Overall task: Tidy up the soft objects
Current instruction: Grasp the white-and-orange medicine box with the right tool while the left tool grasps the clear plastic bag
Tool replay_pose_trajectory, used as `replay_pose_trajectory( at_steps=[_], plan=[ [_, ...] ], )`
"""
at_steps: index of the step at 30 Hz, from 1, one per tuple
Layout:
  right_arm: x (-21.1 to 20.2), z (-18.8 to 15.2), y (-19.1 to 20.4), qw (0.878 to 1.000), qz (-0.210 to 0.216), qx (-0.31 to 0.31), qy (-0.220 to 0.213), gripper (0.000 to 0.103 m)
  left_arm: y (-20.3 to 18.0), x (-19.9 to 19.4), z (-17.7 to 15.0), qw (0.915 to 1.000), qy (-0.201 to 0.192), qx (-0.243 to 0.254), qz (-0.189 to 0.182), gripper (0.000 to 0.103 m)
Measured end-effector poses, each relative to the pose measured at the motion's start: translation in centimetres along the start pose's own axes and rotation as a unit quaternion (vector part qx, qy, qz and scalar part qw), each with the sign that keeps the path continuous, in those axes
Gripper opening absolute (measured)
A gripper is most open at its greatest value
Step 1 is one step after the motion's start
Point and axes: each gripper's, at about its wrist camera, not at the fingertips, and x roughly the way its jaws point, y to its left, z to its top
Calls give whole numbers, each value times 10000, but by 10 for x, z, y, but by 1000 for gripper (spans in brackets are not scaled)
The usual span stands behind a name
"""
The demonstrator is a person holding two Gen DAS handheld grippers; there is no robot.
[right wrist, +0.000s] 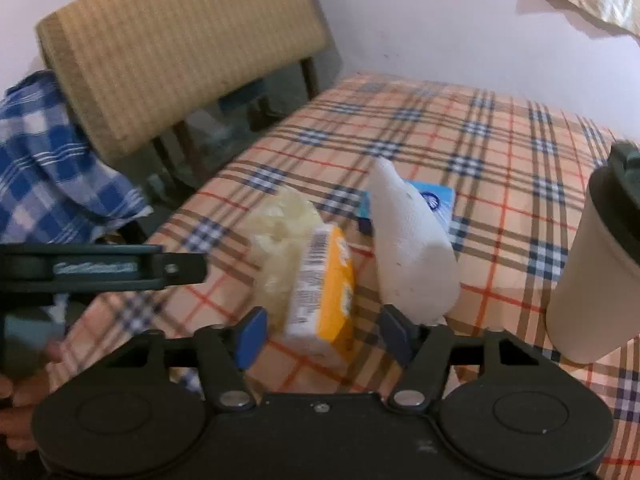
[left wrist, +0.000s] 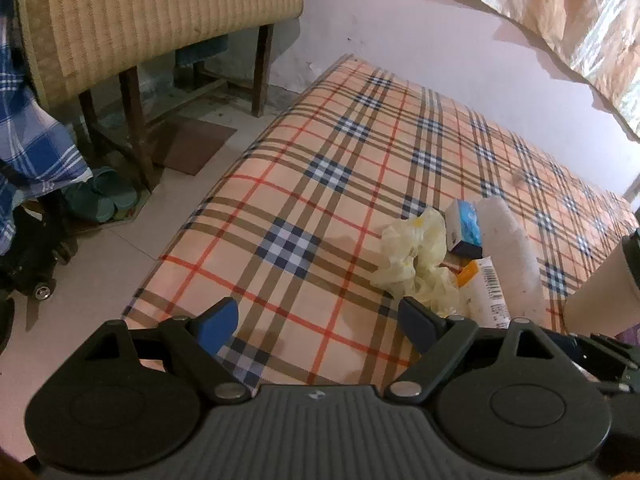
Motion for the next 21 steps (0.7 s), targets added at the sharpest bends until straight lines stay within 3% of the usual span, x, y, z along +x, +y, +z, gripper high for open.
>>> replay_pose_trajectory(
  at_steps=[8,10,11,21],
  plan=[
    [14,7,-7,9999,-80,91,-43,58,-18,24,3,9992,64,221,-329,91],
    [22,8,-4,10000,-91,15,0,45,-25,31,3,9989,85,300,-347,91],
    [25,9,-3,9999,-146,-41,3,31,-28,34,3,9988,103,329,-359,91],
    [-15,8,-11,9979,-412,-111,-487,28,-43,41,5,9974,91,180,-691,94]
  ],
)
